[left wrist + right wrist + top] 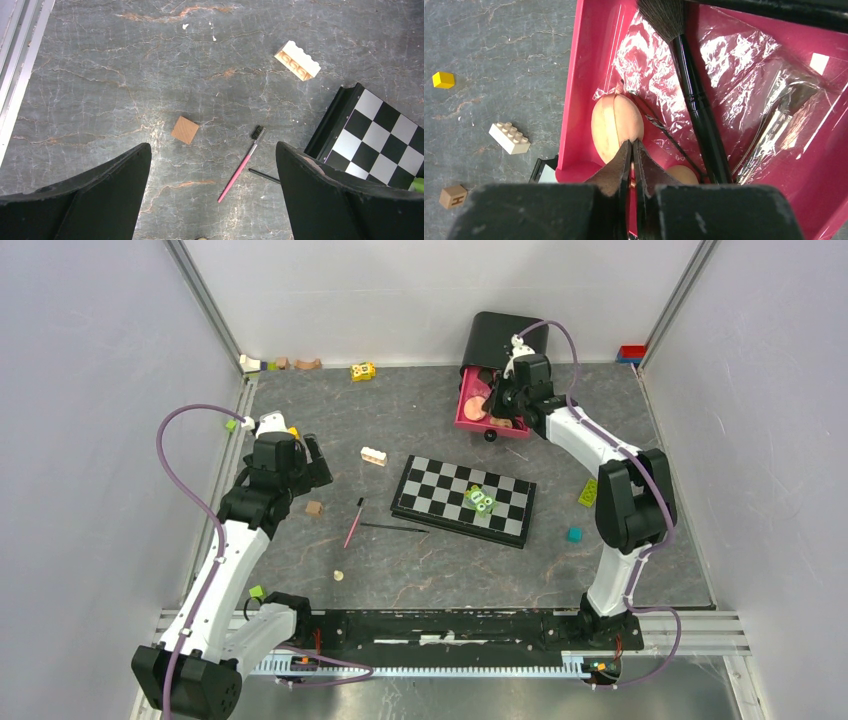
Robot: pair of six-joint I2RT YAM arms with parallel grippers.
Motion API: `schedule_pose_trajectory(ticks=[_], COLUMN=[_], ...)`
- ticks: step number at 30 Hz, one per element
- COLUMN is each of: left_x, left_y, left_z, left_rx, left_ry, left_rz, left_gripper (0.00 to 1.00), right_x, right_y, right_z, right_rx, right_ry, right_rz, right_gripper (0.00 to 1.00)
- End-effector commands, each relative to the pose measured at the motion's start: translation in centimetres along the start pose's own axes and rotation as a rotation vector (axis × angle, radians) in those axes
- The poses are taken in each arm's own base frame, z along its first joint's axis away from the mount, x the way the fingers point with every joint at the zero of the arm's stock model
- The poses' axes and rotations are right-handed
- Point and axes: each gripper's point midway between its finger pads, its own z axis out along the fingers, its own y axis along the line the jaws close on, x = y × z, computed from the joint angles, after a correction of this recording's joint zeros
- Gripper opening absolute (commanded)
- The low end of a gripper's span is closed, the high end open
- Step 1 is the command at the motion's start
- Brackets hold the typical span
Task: Organize the makeup
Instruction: Place the makeup tool in the drawer.
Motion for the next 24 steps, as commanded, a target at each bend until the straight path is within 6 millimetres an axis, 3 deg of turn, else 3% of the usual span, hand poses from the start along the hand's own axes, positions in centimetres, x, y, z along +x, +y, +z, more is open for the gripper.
schedule_pose_trajectory(ticks=[1,13,17,24], left_x=[-1.4,-1.4,-1.5,-1.3], left_y=[0.3,0.3,0.4,0.4], left_z=[-0.3,-0.4,-0.4,-0.3], left_rx=[-0.010,-0.010,-0.014,-0.013], left_ry=[-0.045,-0.046,-0.049,-0.040], left_rz=[0.021,0.021,0.021,0.022], left_gripper=[1.00,1.00,1.00,1.00], right_x=[-2.4,-5.7,-6.5,-7.7], right_y=[0.9,2.0,1.8,3.1], right_z=[-0.1,-1.3,-2.0,-4.9], right_rx=[-0.032,-0.032,-0.013,-0.042], right_ry=[-0.050,-0.109,-0.126,-0.174], right_rz=[-0.027,-0.052,-0.072,-0.094], right_gripper=[0.10,0.30,0.31,0.31])
